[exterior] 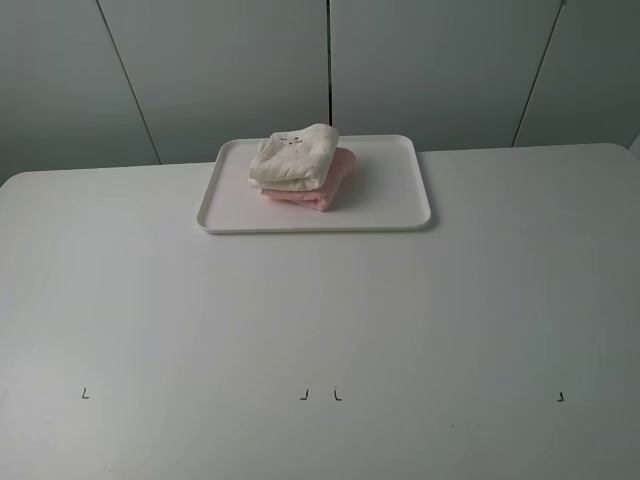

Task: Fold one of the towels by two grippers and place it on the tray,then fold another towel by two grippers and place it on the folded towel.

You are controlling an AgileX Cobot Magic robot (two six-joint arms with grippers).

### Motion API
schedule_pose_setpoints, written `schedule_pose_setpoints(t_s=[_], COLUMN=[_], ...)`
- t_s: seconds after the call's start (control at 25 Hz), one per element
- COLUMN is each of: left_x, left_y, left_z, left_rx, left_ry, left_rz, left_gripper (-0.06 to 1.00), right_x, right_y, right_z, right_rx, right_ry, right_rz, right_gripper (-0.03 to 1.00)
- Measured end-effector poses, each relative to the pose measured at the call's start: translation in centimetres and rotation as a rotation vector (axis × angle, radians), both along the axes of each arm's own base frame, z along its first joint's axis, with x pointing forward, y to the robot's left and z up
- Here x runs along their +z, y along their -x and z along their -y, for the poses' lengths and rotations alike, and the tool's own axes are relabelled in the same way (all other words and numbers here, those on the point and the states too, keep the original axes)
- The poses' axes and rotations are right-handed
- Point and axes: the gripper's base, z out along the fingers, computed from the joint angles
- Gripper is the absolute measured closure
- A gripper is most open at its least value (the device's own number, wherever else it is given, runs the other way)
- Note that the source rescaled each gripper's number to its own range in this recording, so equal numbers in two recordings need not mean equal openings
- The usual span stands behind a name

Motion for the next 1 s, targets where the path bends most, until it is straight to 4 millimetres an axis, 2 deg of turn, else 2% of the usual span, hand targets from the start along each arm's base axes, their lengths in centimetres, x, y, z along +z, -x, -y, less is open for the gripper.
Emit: schedule_pose_setpoints(t_s=[0.48, 1.0], left_x=[0.02, 0.05], left_y=[0.03, 0.65], left_z=[0.01, 0.33], left_rx=[0.018, 0.414], left_ry=[-0.002, -0.002], left_rz=[0.003, 0.006], left_gripper=[-0.03, -0.03], right_x=[0.03, 0.03], right_y=[0.09, 0.15], right_z=[-0.18, -0.16], right_rx=[0.006, 0.044], right_ry=[-0.042, -0.042], right_rz=[-0.009, -0.009], right_gripper=[-0.03, -0.03])
